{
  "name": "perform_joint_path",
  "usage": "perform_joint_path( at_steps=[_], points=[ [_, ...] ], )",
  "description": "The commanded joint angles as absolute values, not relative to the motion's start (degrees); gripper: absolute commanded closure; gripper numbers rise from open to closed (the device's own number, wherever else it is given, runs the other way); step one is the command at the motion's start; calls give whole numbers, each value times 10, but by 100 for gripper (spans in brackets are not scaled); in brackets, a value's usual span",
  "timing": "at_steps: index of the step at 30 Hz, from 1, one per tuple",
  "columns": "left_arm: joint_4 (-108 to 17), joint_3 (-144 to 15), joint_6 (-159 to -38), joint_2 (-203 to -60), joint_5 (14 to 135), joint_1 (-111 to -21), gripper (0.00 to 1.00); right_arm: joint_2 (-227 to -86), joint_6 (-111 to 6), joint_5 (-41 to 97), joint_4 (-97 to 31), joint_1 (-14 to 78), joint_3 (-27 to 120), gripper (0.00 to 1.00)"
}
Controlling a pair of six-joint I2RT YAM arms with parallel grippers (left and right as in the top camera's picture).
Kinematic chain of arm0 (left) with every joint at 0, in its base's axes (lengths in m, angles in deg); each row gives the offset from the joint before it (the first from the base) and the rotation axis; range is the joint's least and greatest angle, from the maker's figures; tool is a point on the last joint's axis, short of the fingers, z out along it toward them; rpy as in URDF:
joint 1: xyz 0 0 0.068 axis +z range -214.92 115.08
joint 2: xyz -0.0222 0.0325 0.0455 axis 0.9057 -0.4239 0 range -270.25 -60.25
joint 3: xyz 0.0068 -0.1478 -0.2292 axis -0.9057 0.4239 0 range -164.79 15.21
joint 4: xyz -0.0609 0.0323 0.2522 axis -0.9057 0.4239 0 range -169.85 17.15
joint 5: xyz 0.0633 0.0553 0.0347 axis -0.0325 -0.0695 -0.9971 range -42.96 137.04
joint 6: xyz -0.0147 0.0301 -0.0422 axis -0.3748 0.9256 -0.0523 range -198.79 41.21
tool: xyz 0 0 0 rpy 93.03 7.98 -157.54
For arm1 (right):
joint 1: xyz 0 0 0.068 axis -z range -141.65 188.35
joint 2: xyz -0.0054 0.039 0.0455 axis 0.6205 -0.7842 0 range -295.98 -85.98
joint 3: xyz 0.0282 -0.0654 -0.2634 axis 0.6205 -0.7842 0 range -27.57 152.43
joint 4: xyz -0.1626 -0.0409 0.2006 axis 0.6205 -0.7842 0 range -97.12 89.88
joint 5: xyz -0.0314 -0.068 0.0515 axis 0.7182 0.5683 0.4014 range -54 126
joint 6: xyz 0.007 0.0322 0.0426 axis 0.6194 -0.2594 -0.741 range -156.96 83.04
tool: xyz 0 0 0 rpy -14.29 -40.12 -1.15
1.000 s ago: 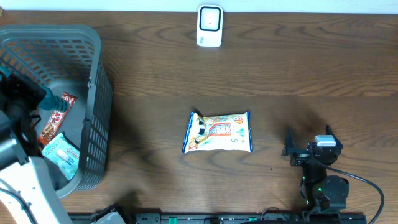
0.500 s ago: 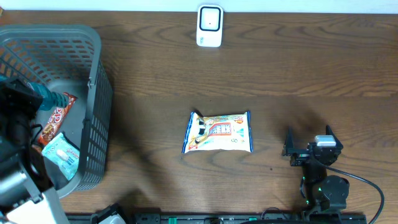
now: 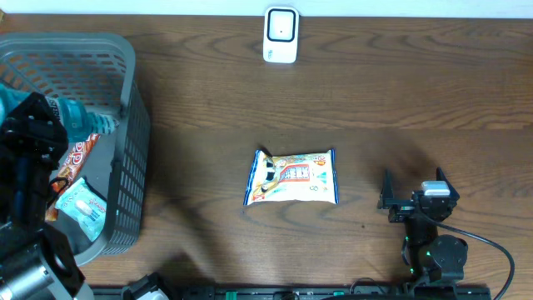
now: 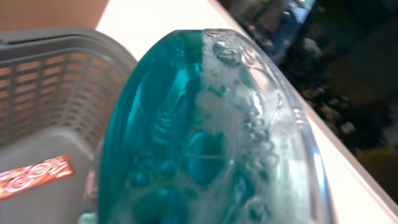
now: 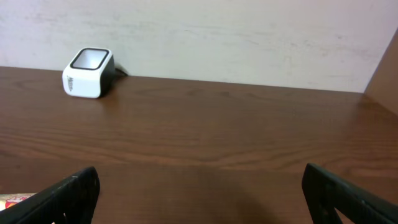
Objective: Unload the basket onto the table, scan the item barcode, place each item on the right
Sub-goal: 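Lift the teal bottle out and set it beside the snack bag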
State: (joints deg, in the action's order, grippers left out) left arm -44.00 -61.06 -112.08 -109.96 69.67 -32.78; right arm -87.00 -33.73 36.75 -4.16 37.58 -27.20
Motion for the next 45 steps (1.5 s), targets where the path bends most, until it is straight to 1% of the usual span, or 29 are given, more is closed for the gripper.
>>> perform_joint_path(
  at_steps=[1,5,10,13,17,22,27,35,45],
  points=[
    [-466,-633,-1130,-1086,765,-329,66,-869,-333,365,-44,372,-272,1],
    [-509,-633,-1118,-1086,876,-329,67,-869,-333,365,-44,372,-272,1],
    [-583,-633,-1116,-1086,1048,-329,66,-869,-333,365,-44,372,-272,1],
    [-610,-633,-1113,-1087,1122,-339,66,-869,-333,365,-44,372,-272,1],
    [-608,-627,-1069,-1087,1179,-376,67,-869,-333,365,-44,372,-272,1],
    [-596,-608,-1042,-1090,1182,-438,67,-869,-333,365,-44,372,-272,1],
    [-556,-590,-963,-1099,1177,-505,66,-869,-333,365,-44,372,-272,1],
    [-542,-535,-948,-1139,1101,-612,67,-869,-333,365,-44,372,-272,1],
    [-525,-520,-914,-1252,999,-737,67,-869,-333,365,-44,372,-272,1]
  ],
)
